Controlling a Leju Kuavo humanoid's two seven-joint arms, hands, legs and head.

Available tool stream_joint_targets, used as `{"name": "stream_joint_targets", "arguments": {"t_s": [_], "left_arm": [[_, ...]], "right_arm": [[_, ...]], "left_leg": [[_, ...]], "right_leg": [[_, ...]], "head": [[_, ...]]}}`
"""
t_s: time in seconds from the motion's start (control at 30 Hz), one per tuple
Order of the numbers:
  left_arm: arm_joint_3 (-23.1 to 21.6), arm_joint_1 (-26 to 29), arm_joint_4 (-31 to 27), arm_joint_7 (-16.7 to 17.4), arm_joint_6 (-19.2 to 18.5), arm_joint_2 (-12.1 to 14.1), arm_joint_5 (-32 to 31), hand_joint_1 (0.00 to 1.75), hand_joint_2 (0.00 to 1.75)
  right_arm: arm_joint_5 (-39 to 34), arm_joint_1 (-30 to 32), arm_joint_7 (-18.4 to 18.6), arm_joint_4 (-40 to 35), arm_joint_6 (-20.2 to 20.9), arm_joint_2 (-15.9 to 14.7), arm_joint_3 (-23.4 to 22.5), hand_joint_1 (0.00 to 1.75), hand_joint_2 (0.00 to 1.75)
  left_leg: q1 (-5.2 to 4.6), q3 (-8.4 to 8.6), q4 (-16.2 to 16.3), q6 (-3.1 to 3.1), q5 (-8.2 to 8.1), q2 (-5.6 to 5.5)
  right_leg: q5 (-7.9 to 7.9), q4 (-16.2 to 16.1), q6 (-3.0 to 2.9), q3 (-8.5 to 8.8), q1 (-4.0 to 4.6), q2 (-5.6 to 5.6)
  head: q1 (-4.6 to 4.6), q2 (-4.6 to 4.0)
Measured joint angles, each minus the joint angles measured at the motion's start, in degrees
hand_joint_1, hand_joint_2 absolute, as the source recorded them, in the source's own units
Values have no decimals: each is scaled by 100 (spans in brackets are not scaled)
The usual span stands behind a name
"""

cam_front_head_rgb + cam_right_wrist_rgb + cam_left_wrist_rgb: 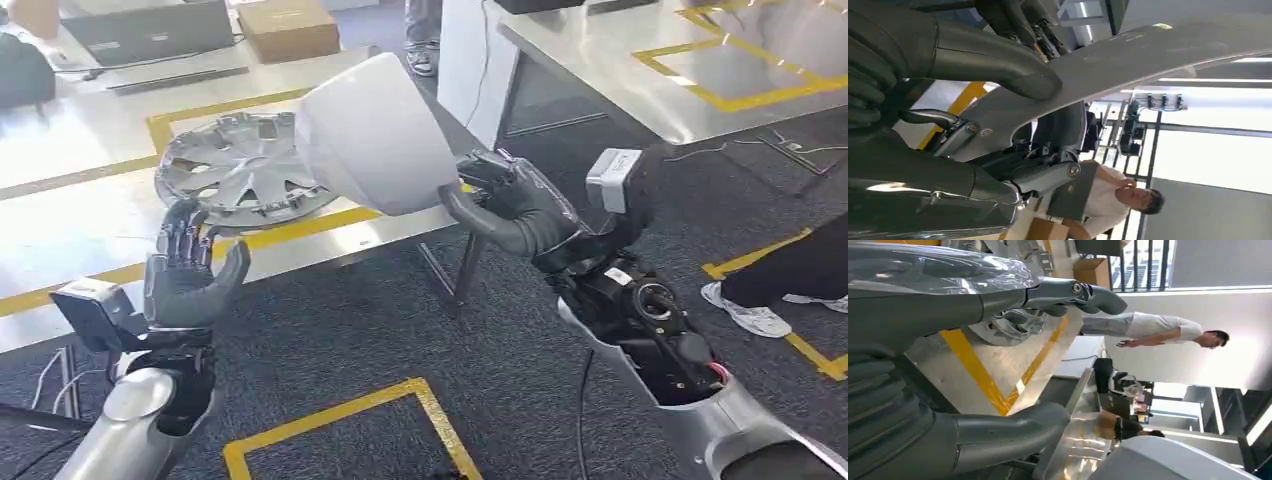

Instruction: Take the parts from the cabinet and place them on the table.

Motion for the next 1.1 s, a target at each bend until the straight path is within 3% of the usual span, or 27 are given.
{"name": "stream_joint_targets", "arguments": {"t_s": [0.03, 0.07, 0.1, 0.13, 0.17, 0.2, 0.27, 0.3, 0.33, 0.37, 0.4, 0.43, 0.47, 0.5, 0.53, 0.6, 0.63, 0.67, 0.7, 0.8, 0.83, 0.9, 0.93, 0.97, 1.0, 1.03, 1.1], "left_arm": [[0, 0, 2, -11, -7, -4, 4, 0, 175], [0, -3, 2, -15, -9, -13, 11, 0, 175], [0, -1, 7, -17, -13, -15, 13, 0, 175], [0, -9, 24, -20, -20, -17, 15, 0, 175], [-2, -23, 26, -22, -28, -17, 20, 0, 175], [0, -21, 26, -24, -41, -20, 26, 0, 175], [0, -54, 26, -37, -50, -26, 28, 0, 175], [0, -45, 26, -42, -50, -26, 31, 0, 175], [0, -67, 26, -55, -50, -26, 28, 0, 175], [0, -66, 28, -52, -50, -24, 31, 0, 175], [0, -47, 28, -52, -50, -24, 33, 0, 175], [-2, -27, 31, -52, -50, -22, 33, 0, 175], [0, -8, 33, -52, -46, -20, 33, 0, 175], [0, -4, 35, -50, -41, -15, 28, 0, 175], [0, -8, 35, -52, -26, -13, 26, 0, 175], [0, -6, 35, -59, 0, -11, 11, 0, 175], [0, -7, 42, -70, 4, -9, 9, 0, 175], [-2, -8, 50, -74, 7, -6, 9, 0, 175], [-2, -2, 48, -94, 7, -7, 7, 0, 175], [-2, -28, 48, -105, 9, -17, -9, 0, 175], [-2, -35, 48, -118, 9, -22, -9, 0, 175], [-2, -35, 50, -118, 7, -24, -9, 0, 175], [-2, -32, 50, -118, 9, -26, -9, 0, 175], [-2, -22, 50, -118, 7, -26, -11, 0, 175], [-2, -12, 50, -118, 7, -26, -9, 0, 175], [-2, -9, 50, -118, 7, -26, -9, 0, 175], [-2, -20, 50, -118, 7, -28, -11, 0, 175]], "right_arm": [[0, 2, 0, 0, -15, 0, 0, 175, 175], [2, 1, -2, 0, -22, 0, -2, 175, 175], [2, 2, 0, 2, -24, 0, -2, 175, 175], [2, 7, -6, 9, -28, 0, -4, 175, 175], [2, 13, 4, 9, -31, 0, 13, 175, 175], [4, 10, 4, 2, -33, 0, 13, 175, 175], [9, -18, -2, -11, -41, 0, 15, 175, 175], [9, -26, -4, -18, -46, 0, 13, 175, 175], [9, -41, -11, -18, -66, 0, 7, 175, 175], [9, -48, -11, -22, -65, 0, 11, 175, 175], [9, -38, -9, -22, -57, 0, 20, 175, 175], [9, -22, -2, -22, -57, 0, 24, 175, 175], [9, -3, 0, -22, -63, 0, 26, 175, 175], [9, 13, 0, -22, -72, 0, 28, 175, 175], [9, 14, 0, -22, -83, 0, 33, 175, 175], [20, 14, 0, -22, -85, 0, 35, 175, 175], [35, 7, -2, -11, -83, 0, 35, 175, 175], [35, 9, -11, -9, -83, 0, 39, 175, 175], [37, 6, -2, -4, -83, 0, 48, 175, 175], [39, -5, -17, -9, -72, 0, 61, 175, 175], [39, -25, -20, -9, -72, 0, 61, 175, 175], [39, -37, -22, -7, -66, 0, 77, 175, 175], [39, -26, -22, -4, -63, 0, 87, 175, 175], [42, -16, -20, 2, -59, 0, 90, 175, 175], [46, -13, -20, 9, -57, 0, 94, 175, 175], [46, -16, -20, 11, -57, 0, 98, 175, 175], [46, -31, -20, 11, -57, 0, 105, 175, 175]], "left_leg": [[-4, 101, 0, -8, -69, -4], [-11, 207, -2, -20, -143, -5], [-11, 246, -21, -33, -211, -2], [-38, 325, 28, -68, -273, -12], [-38, 314, 5, -107, -313, -17], [-24, 346, -17, -133, -343, -11], [-45, 369, 147, -180, -302, -12], [-35, 217, 444, -205, -296, -7], [-38, -56, 875, -230, -321, 2], [-20, -392, 1346, -258, -430, 2], [4, -732, 1765, -286, -652, 3], [18, -986, 2015, -314, -853, 5], [30, -1146, 2063, -334, -953, 10], [37, -1171, 1864, -341, -866, 10], [38, -1092, 1444, -333, -594, 11], [34, -801, 339, -282, 343, 18], [19, -795, -11, -250, 683, 20], [1, -782, 50, -206, 567, 31], [0, -797, 66, -178, 640, 13], [32, -733, 49, -101, 587, 13], [32, -703, 50, -56, 553, 15], [32, -670, 54, -29, 501, 17], [32, -657, 60, -25, 477, 17], [32, -637, 65, -29, 452, 15], [32, -596, 70, -35, 420, 7], [33, -551, 79, -48, 388, -6], [37, -446, 108, -95, 310, -40]], "right_leg": [[272, -440, -28, 109, 3, 0], [683, -985, -68, 266, 9, 0], [1193, -1485, -117, 387, 17, -1], [1317, -1722, -138, 373, 77, -4], [1204, -1699, -178, 469, 75, -8], [1239, -1710, -214, 494, 98, 4], [1214, -1754, -270, 621, 53, 16], [1185, -1794, -302, 701, 36, 12], [1147, -1799, -332, 740, 24, 5], [1108, -1799, -341, 767, 20, 7], [1061, -1799, -343, 800, 20, 14], [1022, -1798, -339, 845, 20, 17], [973, -1797, -334, 906, 19, 22], [922, -1794, -326, 978, 18, 26], [862, -1791, -314, 1058, 18, 31], [734, -1796, -277, 1165, 19, 27], [678, -1742, -251, 1231, 49, 42], [638, -1759, -211, 1170, 53, 66], [583, -1746, -184, 1166, 55, 57], [452, -1701, -78, 1167, 32, 31], [280, -1415, -44, 1070, 23, 10], [-177, -324, 4, 515, 1, 8], [-308, 126, 23, 249, -8, 6], [-298, 336, 32, 85, -18, 4], [-110, 213, 39, 75, -36, 2], [180, -156, 39, 203, -51, 0], [907, -1378, 38, 685, -73, 23]], "head": [[37, 0], [70, 0], [100, 0], [83, 0], [66, 0], [44, 0], [50, 0], [76, 0], [37, 0], [-2, 0], [-55, 0], [-72, 0], [-85, 0], [-103, 0], [-131, 0], [-158, 0], [-180, 0], [-199, 0], [-181, 0], [-169, 0], [-127, 0], [-63, 0], [-57, 0], [-33, 0], [2, 0], [33, 0], [87, 0]]}}
